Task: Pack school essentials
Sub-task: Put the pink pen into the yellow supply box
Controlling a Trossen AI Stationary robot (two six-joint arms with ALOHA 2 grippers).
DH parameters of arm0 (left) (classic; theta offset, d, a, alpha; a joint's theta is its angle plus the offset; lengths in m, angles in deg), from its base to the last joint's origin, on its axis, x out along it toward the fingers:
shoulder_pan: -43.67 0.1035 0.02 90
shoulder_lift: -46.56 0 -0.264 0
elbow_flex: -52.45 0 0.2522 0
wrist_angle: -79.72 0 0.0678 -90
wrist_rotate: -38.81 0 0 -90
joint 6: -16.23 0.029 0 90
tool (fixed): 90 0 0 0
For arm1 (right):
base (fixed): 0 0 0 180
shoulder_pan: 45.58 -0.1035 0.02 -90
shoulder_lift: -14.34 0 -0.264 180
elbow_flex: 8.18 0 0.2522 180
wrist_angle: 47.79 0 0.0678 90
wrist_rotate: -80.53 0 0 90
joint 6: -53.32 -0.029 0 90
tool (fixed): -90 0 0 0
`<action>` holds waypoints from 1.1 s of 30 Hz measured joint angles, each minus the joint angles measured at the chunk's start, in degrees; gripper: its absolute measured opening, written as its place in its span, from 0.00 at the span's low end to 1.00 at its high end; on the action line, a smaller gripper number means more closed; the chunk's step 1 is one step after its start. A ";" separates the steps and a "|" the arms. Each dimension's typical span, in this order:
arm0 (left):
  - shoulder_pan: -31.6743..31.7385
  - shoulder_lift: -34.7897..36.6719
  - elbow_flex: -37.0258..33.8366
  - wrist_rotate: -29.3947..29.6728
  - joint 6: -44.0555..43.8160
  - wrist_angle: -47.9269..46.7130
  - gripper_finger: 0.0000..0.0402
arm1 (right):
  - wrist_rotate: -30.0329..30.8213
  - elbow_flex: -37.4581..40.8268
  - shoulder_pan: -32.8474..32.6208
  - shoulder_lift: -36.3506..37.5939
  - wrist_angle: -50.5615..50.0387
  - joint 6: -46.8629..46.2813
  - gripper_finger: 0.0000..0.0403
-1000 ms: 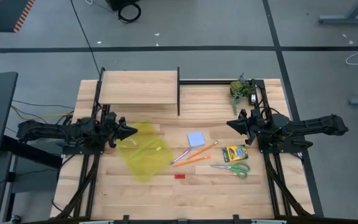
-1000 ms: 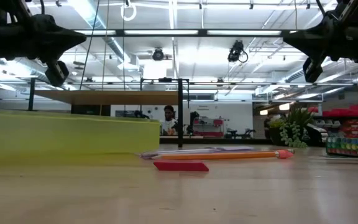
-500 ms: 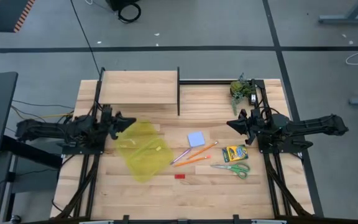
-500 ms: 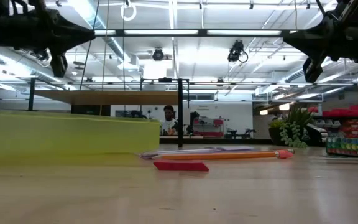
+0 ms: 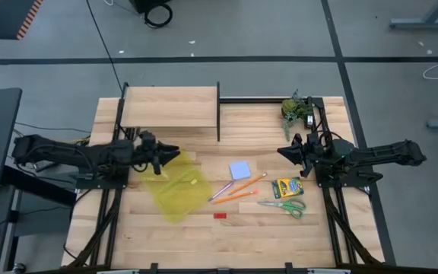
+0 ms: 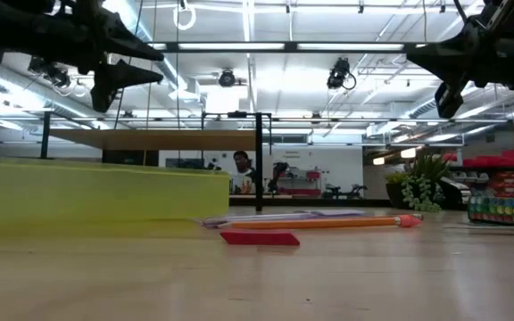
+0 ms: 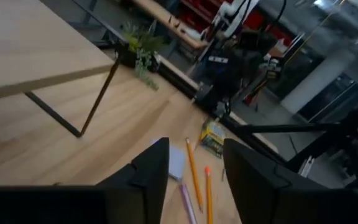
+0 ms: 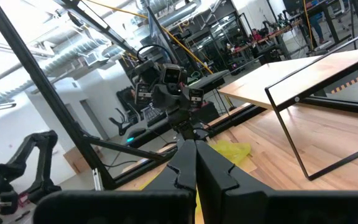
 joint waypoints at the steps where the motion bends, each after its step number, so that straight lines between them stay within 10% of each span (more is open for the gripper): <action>1: -0.45 -1.41 0.85 0.06 -0.37 0.00 0.42 | 0.00 0.01 0.01 0.00 0.00 0.00 0.02; 33: -2.79 -51.00 43.65 -9.94 -3.51 -34.60 0.44 | 0.00 0.02 0.01 0.01 -0.14 0.00 0.02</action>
